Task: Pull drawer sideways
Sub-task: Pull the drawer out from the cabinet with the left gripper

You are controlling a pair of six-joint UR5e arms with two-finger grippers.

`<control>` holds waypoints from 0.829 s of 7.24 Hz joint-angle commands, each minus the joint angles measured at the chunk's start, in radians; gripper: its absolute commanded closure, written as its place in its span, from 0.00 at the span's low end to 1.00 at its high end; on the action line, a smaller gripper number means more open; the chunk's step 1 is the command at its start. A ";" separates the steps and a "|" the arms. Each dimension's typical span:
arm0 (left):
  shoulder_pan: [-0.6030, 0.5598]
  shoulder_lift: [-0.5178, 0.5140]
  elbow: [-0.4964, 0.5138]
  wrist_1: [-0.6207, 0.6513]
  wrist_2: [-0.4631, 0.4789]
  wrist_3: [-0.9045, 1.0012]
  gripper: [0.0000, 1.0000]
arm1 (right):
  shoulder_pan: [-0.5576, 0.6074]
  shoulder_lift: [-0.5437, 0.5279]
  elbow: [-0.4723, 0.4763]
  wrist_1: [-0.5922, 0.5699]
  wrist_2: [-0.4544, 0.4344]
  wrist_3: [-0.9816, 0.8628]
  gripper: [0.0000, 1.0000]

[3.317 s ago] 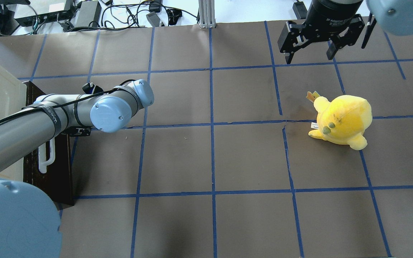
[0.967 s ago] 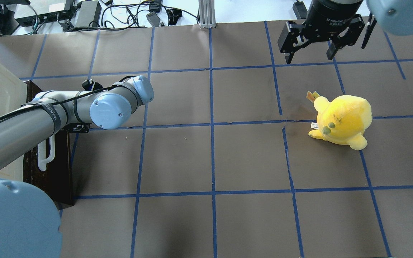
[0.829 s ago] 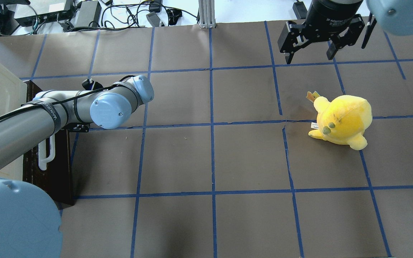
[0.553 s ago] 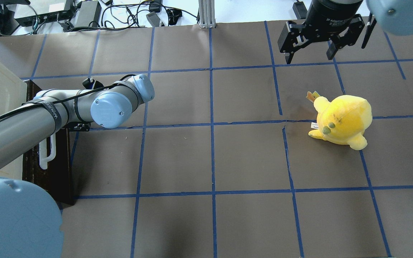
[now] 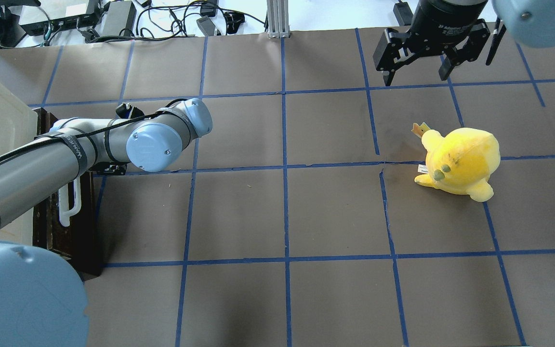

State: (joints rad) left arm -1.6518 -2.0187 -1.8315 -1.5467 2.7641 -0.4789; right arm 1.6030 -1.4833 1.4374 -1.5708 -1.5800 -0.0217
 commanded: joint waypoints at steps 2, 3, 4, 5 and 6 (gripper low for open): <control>-0.033 -0.006 0.026 0.000 -0.034 0.003 0.78 | 0.000 0.000 0.000 0.000 0.000 -0.001 0.00; -0.040 -0.002 0.028 -0.001 -0.035 0.005 0.78 | 0.000 0.000 0.000 0.000 0.000 0.000 0.00; -0.068 0.001 0.035 -0.001 -0.047 0.005 0.78 | 0.000 0.000 0.000 0.000 0.000 0.000 0.00; -0.088 -0.003 0.046 -0.003 -0.057 0.003 0.78 | 0.000 0.000 0.000 0.000 0.000 0.000 0.00; -0.097 0.001 0.051 -0.003 -0.066 0.003 0.78 | 0.000 0.000 0.000 0.000 0.000 -0.001 0.00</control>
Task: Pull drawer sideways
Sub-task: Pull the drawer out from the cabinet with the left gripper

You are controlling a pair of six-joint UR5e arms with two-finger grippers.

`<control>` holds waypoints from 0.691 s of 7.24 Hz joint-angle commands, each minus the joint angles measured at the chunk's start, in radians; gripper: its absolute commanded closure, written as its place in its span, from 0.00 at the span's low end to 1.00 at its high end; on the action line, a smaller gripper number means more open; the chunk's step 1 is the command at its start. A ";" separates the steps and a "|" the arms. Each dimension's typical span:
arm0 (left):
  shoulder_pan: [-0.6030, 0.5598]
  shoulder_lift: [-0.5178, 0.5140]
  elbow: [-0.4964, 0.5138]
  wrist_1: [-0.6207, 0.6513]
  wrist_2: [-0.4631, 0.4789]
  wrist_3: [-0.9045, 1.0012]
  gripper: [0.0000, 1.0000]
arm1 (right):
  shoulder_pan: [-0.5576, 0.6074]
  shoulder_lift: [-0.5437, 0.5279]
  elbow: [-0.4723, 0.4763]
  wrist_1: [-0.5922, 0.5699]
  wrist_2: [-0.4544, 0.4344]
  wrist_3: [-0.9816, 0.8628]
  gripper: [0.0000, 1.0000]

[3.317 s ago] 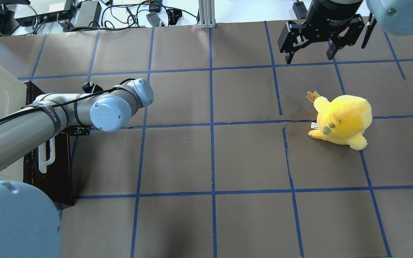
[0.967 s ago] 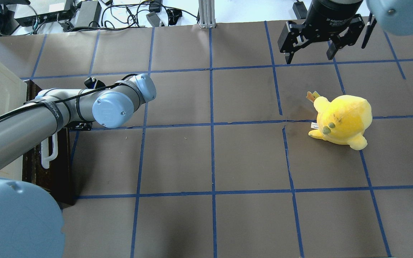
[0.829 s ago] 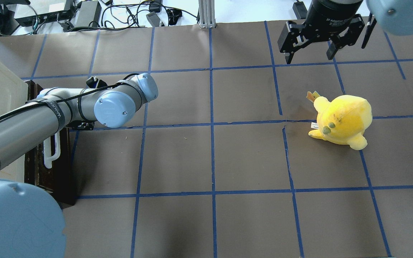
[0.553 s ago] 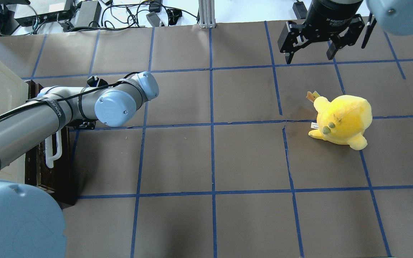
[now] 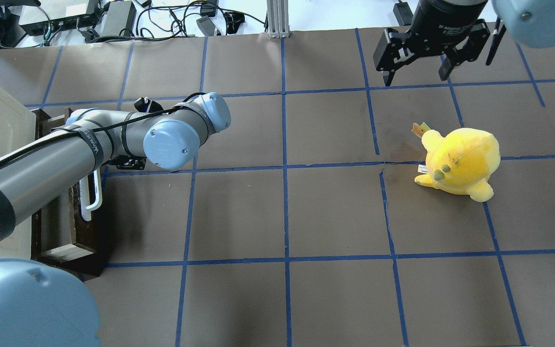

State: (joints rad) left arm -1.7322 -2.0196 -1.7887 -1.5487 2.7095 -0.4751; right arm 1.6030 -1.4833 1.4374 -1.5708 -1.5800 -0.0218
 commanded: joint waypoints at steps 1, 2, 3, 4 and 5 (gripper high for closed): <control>-0.021 0.002 0.009 -0.001 -0.026 0.000 0.78 | 0.000 0.000 0.000 0.000 0.000 0.000 0.00; -0.023 0.001 0.009 -0.001 -0.025 0.001 0.78 | 0.000 0.000 0.000 0.000 0.000 0.000 0.00; -0.024 -0.001 0.009 -0.001 -0.024 0.001 0.78 | 0.000 0.000 0.000 0.000 0.000 0.000 0.00; -0.027 0.001 0.009 -0.001 -0.028 0.000 0.78 | 0.000 0.000 0.000 0.000 0.000 0.000 0.00; -0.046 -0.005 0.021 0.001 -0.028 0.000 0.78 | 0.000 0.000 0.000 0.000 0.000 0.000 0.00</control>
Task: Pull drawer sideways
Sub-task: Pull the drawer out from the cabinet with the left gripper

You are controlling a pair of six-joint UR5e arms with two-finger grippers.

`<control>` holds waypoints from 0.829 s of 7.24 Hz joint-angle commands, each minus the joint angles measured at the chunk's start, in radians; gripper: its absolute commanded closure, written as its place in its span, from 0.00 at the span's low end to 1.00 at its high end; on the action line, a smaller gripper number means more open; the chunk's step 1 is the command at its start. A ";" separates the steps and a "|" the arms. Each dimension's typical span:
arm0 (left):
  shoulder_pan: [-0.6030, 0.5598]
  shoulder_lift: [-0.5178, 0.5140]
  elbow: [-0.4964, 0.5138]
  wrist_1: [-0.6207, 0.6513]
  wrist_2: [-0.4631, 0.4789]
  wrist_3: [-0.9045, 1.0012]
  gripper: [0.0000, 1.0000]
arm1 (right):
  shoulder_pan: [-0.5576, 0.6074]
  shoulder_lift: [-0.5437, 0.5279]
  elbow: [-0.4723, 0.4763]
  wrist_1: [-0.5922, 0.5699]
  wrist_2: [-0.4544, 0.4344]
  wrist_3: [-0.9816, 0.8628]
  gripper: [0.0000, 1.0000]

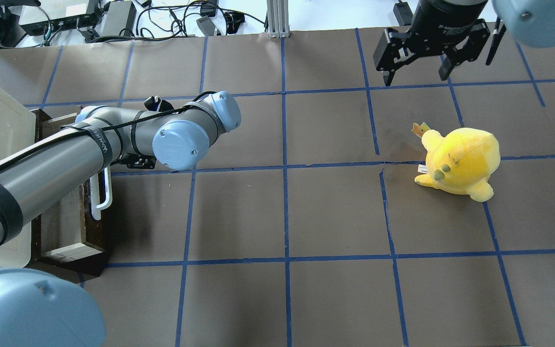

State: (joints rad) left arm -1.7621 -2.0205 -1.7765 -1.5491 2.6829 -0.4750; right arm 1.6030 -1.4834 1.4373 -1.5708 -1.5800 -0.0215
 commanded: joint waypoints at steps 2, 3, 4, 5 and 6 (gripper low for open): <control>-0.020 -0.003 0.032 0.000 -0.037 0.001 0.78 | 0.000 0.000 0.000 0.000 0.000 0.000 0.00; -0.020 -0.004 0.032 -0.002 -0.037 0.000 0.77 | 0.000 0.000 0.000 0.000 0.000 0.000 0.00; -0.020 -0.001 0.025 -0.012 -0.034 -0.001 0.66 | 0.000 0.000 0.000 0.000 0.000 0.000 0.00; -0.020 -0.003 0.019 -0.013 -0.034 0.003 0.25 | 0.000 0.000 0.000 0.000 0.000 0.000 0.00; -0.020 0.000 0.022 0.000 -0.034 0.001 0.14 | 0.000 0.000 0.000 0.000 0.000 0.000 0.00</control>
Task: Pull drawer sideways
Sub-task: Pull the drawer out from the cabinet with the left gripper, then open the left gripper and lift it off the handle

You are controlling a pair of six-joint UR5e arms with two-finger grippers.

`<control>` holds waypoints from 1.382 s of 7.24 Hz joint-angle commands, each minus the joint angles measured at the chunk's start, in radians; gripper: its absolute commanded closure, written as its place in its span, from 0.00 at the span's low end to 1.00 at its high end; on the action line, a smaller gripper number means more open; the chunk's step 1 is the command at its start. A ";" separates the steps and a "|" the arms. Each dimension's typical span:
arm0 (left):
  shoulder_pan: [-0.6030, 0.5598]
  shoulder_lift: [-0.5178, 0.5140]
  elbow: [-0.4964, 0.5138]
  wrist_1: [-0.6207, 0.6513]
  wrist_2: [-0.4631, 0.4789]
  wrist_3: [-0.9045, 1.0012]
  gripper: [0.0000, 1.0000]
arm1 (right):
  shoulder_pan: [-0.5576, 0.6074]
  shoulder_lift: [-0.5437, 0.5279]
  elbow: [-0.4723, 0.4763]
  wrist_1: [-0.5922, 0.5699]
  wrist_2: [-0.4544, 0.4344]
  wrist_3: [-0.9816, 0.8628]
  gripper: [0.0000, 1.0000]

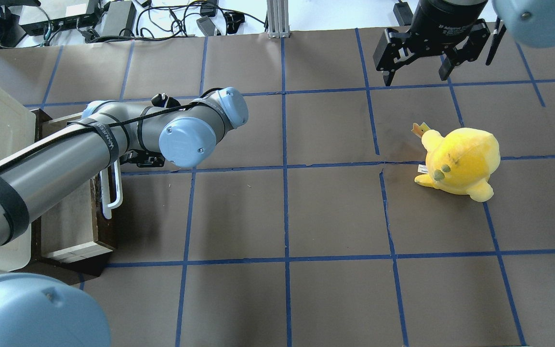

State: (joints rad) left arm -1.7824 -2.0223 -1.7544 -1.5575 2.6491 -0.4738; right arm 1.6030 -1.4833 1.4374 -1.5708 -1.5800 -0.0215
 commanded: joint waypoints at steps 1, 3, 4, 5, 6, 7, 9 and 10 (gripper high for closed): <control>-0.002 0.007 0.004 0.008 -0.004 0.000 0.10 | 0.000 0.000 0.000 0.000 0.000 0.000 0.00; -0.035 0.014 0.068 0.011 -0.084 0.061 0.05 | 0.000 0.000 0.000 0.000 0.000 0.000 0.00; -0.051 0.036 0.131 0.040 -0.181 0.136 0.04 | 0.000 0.000 0.000 0.000 0.000 0.000 0.00; -0.057 0.054 0.172 0.113 -0.327 0.221 0.02 | 0.000 0.000 0.000 0.000 0.000 0.000 0.00; -0.058 0.088 0.200 0.178 -0.501 0.289 0.00 | 0.000 0.000 0.000 0.000 0.000 0.000 0.00; -0.057 0.133 0.231 0.207 -0.643 0.303 0.00 | 0.000 0.000 0.000 0.000 0.000 0.000 0.00; -0.054 0.229 0.253 0.188 -0.792 0.310 0.00 | 0.000 0.000 0.000 0.000 0.000 -0.001 0.00; -0.045 0.276 0.242 0.185 -0.902 0.390 0.00 | 0.000 0.000 0.000 0.000 0.000 0.000 0.00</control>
State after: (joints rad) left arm -1.8354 -1.8069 -1.5085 -1.3677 1.8736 -0.1490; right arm 1.6030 -1.4834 1.4373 -1.5708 -1.5800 -0.0222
